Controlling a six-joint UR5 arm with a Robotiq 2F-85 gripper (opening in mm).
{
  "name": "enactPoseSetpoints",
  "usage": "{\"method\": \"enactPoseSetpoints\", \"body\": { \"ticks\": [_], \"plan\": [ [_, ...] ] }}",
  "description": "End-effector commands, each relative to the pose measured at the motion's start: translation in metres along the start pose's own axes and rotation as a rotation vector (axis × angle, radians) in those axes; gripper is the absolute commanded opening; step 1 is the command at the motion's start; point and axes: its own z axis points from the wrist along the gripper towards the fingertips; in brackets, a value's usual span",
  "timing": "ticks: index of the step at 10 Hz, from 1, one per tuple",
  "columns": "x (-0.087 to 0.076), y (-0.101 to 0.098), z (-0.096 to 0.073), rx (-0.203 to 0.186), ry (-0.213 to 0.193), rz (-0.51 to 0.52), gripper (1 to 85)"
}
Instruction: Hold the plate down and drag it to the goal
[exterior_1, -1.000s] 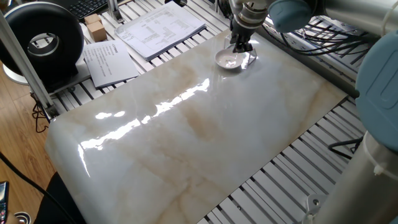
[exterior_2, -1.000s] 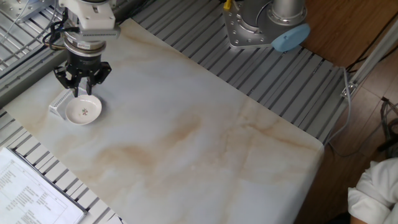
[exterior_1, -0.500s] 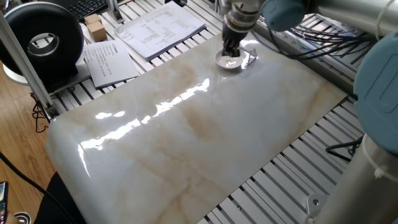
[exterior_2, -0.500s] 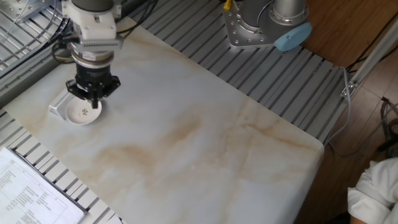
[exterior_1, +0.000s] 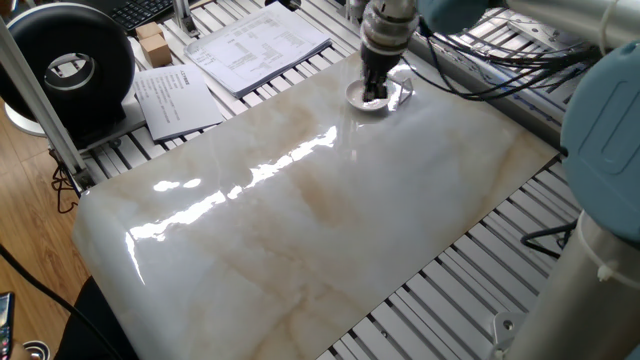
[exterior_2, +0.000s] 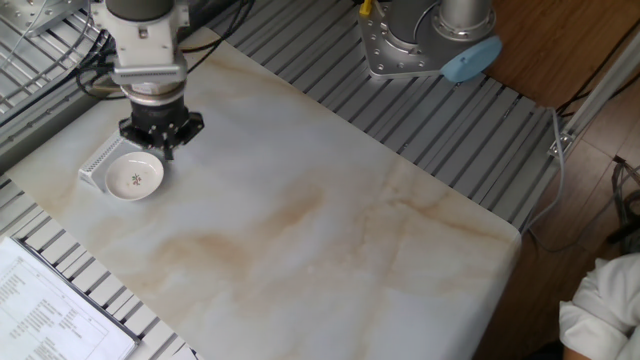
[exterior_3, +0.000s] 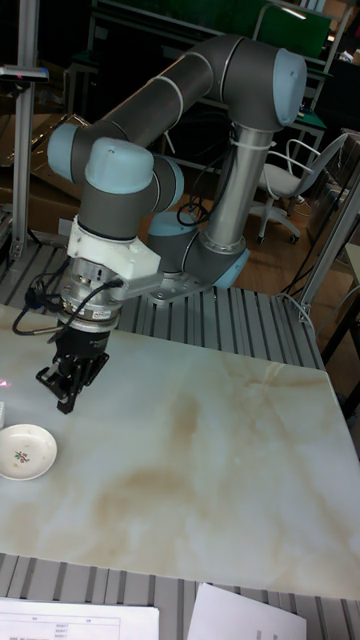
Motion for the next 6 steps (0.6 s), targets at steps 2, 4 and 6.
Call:
{"method": "enactPoseSetpoints", "body": {
  "ticks": [2,4,6],
  "plan": [
    [0.015,0.032,-0.01,-0.124,0.044,0.146,1.3],
    [0.02,0.038,-0.011,-0.144,0.069,0.193,1.3],
    [0.017,0.045,-0.012,-0.173,0.063,0.253,1.3]
  ]
}}
